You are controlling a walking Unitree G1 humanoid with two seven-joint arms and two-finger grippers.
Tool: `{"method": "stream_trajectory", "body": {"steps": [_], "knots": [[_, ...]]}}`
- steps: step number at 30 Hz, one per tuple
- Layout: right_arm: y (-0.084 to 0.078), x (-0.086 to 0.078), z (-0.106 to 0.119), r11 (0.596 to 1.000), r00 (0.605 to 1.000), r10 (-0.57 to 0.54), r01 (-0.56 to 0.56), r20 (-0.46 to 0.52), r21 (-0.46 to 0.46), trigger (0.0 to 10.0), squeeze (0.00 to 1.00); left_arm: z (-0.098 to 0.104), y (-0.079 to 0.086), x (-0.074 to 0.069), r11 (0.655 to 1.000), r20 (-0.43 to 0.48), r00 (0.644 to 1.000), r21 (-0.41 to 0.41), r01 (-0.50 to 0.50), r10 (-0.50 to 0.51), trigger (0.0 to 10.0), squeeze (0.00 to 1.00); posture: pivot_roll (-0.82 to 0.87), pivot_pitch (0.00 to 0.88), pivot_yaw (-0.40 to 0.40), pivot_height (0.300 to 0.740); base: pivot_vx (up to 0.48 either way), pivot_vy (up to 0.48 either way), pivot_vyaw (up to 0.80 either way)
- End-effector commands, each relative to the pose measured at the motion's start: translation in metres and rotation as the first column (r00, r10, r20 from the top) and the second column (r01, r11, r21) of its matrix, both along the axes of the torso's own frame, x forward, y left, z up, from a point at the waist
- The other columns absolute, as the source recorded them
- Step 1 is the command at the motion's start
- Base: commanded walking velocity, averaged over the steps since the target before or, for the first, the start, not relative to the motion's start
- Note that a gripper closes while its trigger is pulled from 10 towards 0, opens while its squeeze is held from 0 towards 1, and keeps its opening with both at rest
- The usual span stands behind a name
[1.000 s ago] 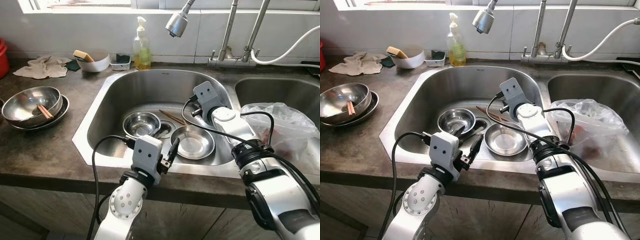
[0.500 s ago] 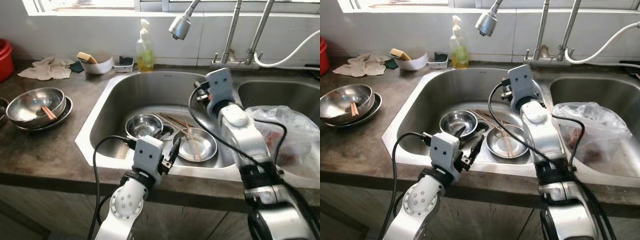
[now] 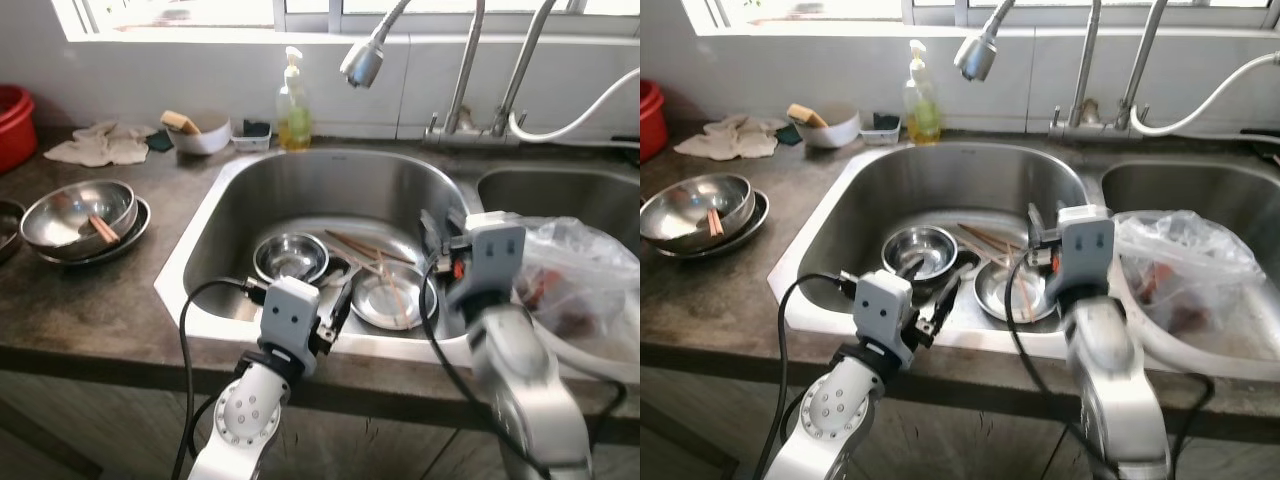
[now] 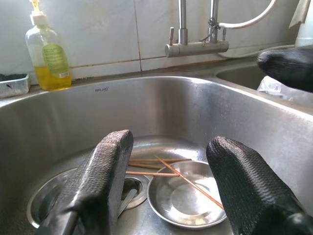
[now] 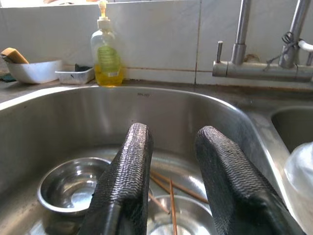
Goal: Kitchen organization
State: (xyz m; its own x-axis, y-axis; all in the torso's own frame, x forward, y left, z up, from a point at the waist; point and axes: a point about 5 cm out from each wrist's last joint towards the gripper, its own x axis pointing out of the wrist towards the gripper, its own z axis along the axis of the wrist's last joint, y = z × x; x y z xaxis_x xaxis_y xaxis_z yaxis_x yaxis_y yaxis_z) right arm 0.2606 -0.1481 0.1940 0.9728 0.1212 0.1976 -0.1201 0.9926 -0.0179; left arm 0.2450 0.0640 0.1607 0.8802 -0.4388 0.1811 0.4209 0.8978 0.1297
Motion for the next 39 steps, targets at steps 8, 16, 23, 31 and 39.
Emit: {"method": "stream_trajectory", "body": {"steps": [8,16,23,31,39], "knots": [[0.001,-0.021,0.002,0.998,0.999,-0.038,0.038,0.005,0.041,10.0,0.00,0.002,0.001,-0.005,1.000,0.013,1.000,-0.014,-0.004,0.004,10.0,0.00,0.06,0.039,0.002,0.740,0.000,0.000,0.00],[0.004,-0.018,0.002,0.998,0.999,-0.042,0.042,0.006,0.045,10.0,0.00,0.000,0.000,-0.005,1.000,0.009,1.000,-0.008,-0.001,0.001,10.0,0.00,0.06,0.038,0.001,0.740,0.000,0.000,0.00],[0.008,-0.018,0.003,0.999,0.999,-0.033,0.033,0.005,0.041,10.0,0.00,0.000,0.000,-0.006,1.000,0.008,1.000,-0.006,0.000,0.000,10.0,0.00,0.06,0.041,0.004,0.740,0.000,0.000,0.00],[0.009,-0.017,0.002,0.999,0.999,-0.035,0.035,-0.005,0.038,10.0,0.00,0.001,-0.001,-0.006,1.000,0.007,1.000,-0.006,0.005,-0.005,10.0,0.00,0.06,0.045,0.004,0.740,-0.125,0.000,0.00],[0.010,-0.017,0.000,0.999,0.999,-0.038,0.039,-0.013,0.034,10.0,0.00,0.000,-0.001,-0.008,1.000,0.003,1.000,-0.005,0.005,-0.005,10.0,0.00,0.07,0.052,0.008,0.740,-0.270,0.000,0.00]]}}
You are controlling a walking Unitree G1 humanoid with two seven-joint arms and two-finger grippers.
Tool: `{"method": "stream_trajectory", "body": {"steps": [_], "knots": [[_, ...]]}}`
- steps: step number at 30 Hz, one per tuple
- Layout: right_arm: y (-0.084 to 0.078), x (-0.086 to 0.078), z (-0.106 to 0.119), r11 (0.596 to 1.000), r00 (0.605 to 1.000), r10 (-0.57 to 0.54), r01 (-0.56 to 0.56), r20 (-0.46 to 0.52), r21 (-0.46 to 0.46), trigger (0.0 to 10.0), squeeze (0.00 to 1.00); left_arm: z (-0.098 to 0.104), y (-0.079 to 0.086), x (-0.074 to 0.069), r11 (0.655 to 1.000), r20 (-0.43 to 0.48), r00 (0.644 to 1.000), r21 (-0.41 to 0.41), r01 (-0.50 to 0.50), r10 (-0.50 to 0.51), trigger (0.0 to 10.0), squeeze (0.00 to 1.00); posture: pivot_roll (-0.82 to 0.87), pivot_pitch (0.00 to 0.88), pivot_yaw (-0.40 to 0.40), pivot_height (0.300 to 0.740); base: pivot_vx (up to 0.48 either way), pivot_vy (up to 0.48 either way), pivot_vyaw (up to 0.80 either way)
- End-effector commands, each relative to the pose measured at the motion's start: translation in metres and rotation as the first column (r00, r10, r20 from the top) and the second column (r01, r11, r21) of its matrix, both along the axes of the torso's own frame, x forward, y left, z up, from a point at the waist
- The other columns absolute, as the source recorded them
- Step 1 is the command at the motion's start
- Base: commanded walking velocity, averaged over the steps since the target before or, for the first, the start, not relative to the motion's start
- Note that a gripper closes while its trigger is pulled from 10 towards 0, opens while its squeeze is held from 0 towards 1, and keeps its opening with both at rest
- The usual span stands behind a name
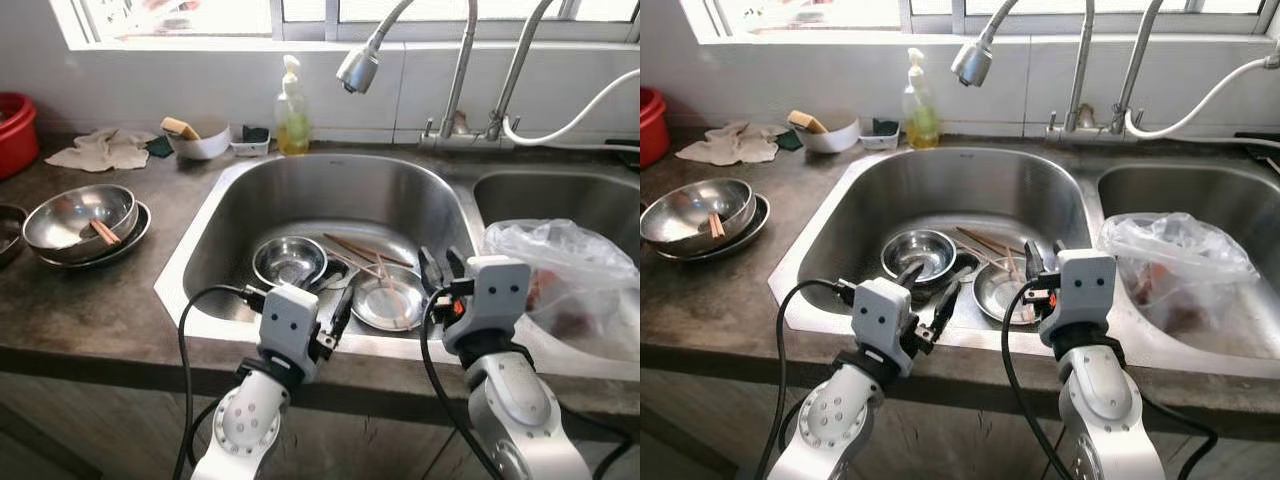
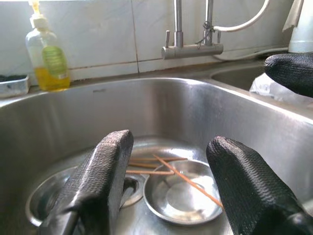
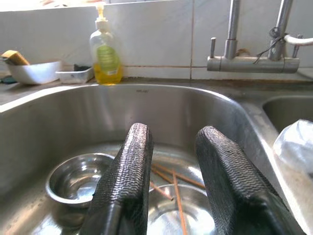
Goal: Kitchen organization
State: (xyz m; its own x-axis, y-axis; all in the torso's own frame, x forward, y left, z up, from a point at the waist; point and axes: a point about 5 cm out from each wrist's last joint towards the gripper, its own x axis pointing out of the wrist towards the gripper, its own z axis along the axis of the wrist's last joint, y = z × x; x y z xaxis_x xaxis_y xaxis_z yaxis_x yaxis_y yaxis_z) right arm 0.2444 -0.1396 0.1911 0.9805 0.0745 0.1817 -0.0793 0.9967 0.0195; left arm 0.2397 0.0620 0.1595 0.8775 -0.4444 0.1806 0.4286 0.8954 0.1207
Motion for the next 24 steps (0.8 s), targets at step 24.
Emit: {"method": "stream_trajectory", "body": {"steps": [24], "knots": [[0.0035,-0.0005,-0.0022,1.000,1.000,-0.001,0.001,-0.016,-0.015,10.0,0.00,0.0005,0.0001,-0.0024,1.000,0.005,1.000,0.008,0.000,0.000,10.0,0.00,0.07,0.049,0.012,0.740,-0.273,0.000,0.00]]}}
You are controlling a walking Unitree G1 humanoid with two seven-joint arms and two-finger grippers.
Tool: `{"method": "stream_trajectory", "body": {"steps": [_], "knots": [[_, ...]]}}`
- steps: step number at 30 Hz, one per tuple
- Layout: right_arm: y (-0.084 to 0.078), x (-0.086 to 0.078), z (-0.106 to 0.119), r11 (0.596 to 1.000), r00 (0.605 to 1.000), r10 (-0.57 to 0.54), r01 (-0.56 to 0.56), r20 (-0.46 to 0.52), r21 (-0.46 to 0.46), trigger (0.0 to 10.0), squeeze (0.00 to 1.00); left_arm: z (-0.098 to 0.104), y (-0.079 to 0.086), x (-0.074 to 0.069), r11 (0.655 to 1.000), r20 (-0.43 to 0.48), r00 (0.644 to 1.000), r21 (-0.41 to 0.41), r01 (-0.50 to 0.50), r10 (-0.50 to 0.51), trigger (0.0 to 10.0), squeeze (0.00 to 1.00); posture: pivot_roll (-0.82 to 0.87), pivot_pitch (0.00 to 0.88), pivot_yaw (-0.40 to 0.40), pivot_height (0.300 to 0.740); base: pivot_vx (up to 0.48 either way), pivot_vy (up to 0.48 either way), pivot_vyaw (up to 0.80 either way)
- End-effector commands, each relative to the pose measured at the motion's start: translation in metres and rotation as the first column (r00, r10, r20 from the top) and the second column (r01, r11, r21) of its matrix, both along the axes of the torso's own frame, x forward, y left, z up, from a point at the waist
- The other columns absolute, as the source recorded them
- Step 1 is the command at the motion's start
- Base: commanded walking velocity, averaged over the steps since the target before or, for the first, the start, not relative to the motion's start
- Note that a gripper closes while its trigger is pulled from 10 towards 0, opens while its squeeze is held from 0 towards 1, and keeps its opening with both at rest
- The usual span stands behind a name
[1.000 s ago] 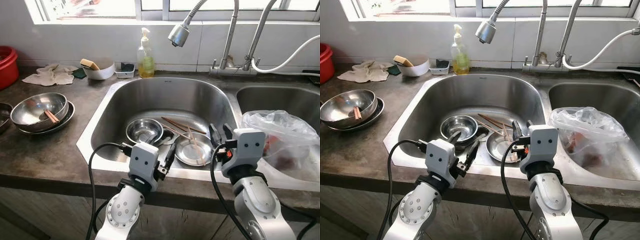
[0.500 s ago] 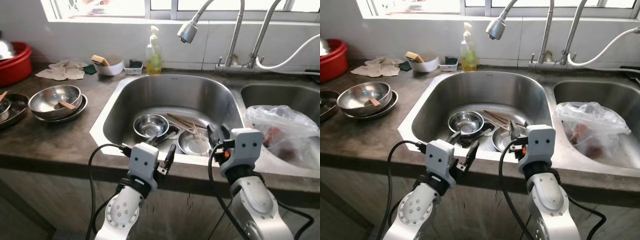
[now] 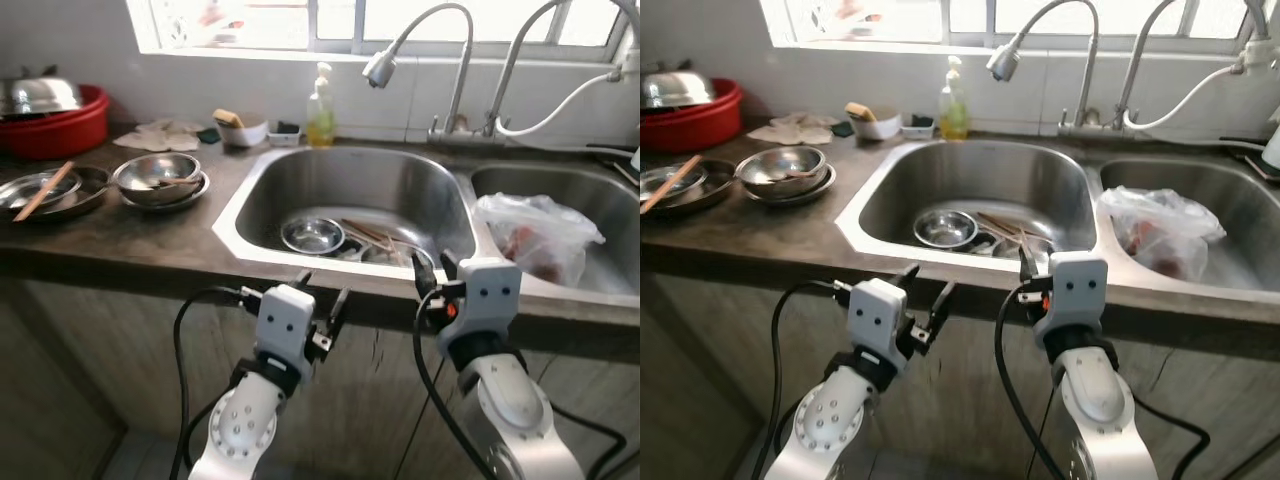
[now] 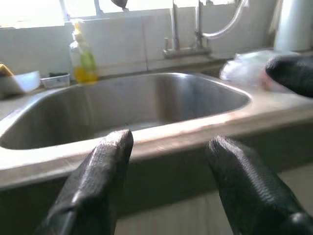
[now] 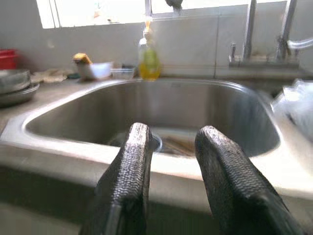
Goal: Kitchen organization
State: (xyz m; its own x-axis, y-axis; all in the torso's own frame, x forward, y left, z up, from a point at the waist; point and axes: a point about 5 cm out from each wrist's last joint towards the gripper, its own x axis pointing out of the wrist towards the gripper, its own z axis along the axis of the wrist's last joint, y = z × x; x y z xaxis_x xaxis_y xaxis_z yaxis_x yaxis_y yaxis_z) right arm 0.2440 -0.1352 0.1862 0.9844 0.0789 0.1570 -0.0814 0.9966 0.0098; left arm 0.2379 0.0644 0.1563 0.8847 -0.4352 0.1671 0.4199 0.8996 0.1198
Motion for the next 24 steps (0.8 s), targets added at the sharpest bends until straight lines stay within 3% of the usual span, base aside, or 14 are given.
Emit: {"method": "stream_trajectory", "body": {"steps": [1,9,16,20,24], "knots": [[-0.001,0.000,0.002,1.000,1.000,-0.001,0.001,0.008,-0.005,10.0,0.00,0.003,-0.002,-0.001,1.000,0.017,1.000,0.003,0.011,-0.011,10.0,0.00,0.07,0.048,0.010,0.740,-0.277,0.000,0.00],[-0.001,-0.001,-0.004,1.000,1.000,-0.007,0.006,-0.014,-0.018,10.0,0.00,0.000,0.000,0.000,1.000,-0.002,1.000,0.007,-0.004,0.004,10.0,0.00,0.07,0.044,0.013,0.740,-0.267,0.000,0.00],[-0.008,-0.011,-0.021,0.998,0.998,-0.030,0.027,-0.048,-0.064,10.0,0.00,-0.004,0.005,-0.003,0.999,-0.041,0.999,-0.019,-0.031,0.031,10.0,0.00,0.07,0.038,0.014,0.740,0.000,0.000,0.00],[-0.011,-0.027,-0.039,0.995,0.991,-0.075,0.067,-0.114,-0.070,10.0,0.00,-0.018,0.015,-0.017,0.997,-0.133,0.990,-0.043,-0.061,0.055,10.0,0.00,0.06,0.037,0.018,0.740,0.000,0.000,0.00],[-0.008,-0.032,-0.041,0.995,0.991,-0.055,0.045,-0.121,-0.084,10.0,0.00,-0.025,0.015,-0.026,0.997,-0.174,0.983,-0.049,-0.061,0.051,10.0,0.00,0.06,0.036,0.017,0.740,0.000,0.000,0.00]]}}
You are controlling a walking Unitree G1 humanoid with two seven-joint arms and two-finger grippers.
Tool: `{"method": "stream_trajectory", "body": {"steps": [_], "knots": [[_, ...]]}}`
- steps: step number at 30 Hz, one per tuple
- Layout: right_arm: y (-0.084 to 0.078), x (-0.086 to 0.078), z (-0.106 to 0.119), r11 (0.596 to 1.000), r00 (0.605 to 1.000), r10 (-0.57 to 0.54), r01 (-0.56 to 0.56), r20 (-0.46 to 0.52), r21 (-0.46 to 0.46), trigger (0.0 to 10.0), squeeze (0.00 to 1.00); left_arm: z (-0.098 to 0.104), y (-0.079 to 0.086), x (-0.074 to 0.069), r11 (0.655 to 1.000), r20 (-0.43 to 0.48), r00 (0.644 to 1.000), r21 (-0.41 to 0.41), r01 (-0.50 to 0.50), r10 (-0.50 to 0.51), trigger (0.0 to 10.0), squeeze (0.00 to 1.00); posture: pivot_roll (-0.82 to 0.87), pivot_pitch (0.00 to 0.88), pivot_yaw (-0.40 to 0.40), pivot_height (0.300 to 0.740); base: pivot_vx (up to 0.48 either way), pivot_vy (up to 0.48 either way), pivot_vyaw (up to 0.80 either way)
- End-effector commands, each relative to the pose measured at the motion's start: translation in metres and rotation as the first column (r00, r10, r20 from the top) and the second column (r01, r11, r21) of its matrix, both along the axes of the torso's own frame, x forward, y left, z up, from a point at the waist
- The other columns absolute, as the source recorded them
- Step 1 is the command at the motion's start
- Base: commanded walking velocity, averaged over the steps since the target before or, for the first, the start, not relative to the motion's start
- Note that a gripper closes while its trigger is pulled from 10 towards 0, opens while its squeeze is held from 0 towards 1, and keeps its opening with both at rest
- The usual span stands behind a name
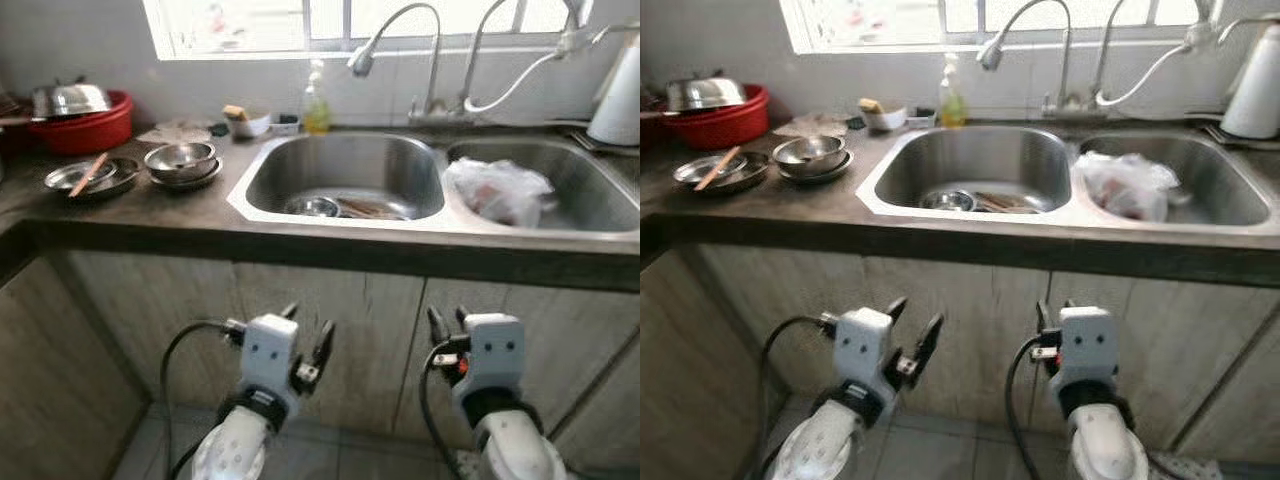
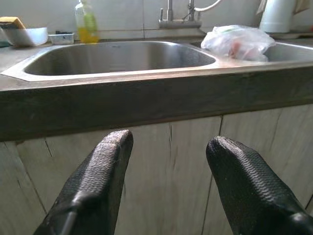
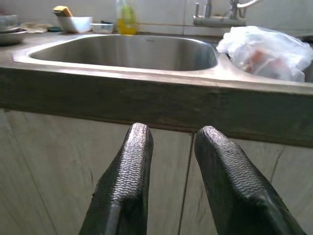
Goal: Kitchen organization
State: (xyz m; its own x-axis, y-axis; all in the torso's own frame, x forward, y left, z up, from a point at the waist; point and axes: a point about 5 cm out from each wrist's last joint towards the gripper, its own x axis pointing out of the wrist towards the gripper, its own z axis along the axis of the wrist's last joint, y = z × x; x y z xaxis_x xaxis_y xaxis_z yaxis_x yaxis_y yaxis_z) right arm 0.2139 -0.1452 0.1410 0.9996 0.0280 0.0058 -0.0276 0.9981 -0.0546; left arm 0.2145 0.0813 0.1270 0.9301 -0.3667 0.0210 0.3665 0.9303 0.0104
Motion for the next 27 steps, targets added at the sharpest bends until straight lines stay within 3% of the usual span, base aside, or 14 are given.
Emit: {"method": "stream_trajectory", "body": {"steps": [1,9,14,27], "knots": [[0.003,-0.002,0.004,1.000,1.000,0.014,-0.014,0.023,-0.012,10.0,0.00,0.003,-0.002,-0.005,1.000,-0.003,1.000,-0.011,0.016,-0.016,10.0,0.00,0.06,0.036,0.017,0.740,0.000,0.000,0.00],[0.005,-0.009,-0.001,0.999,1.000,0.022,-0.022,0.017,-0.027,10.0,0.00,-0.002,0.002,-0.010,1.000,-0.037,0.999,-0.004,-0.019,0.019,10.0,0.00,0.07,0.047,0.008,0.740,0.000,0.000,0.14],[0.011,-0.015,-0.005,0.999,0.999,0.035,-0.035,0.003,-0.025,10.0,0.00,-0.003,0.004,-0.012,1.000,-0.043,0.999,0.009,-0.019,0.019,10.0,0.00,0.07,0.052,0.004,0.740,0.000,0.000,0.80],[0.012,-0.010,-0.004,0.998,0.998,0.052,-0.051,0.022,-0.044,10.0,0.00,-0.002,0.003,-0.012,0.999,-0.029,0.999,0.046,-0.017,0.019,10.0,0.00,0.07,0.054,0.007,0.740,0.000,0.000,0.80]]}}
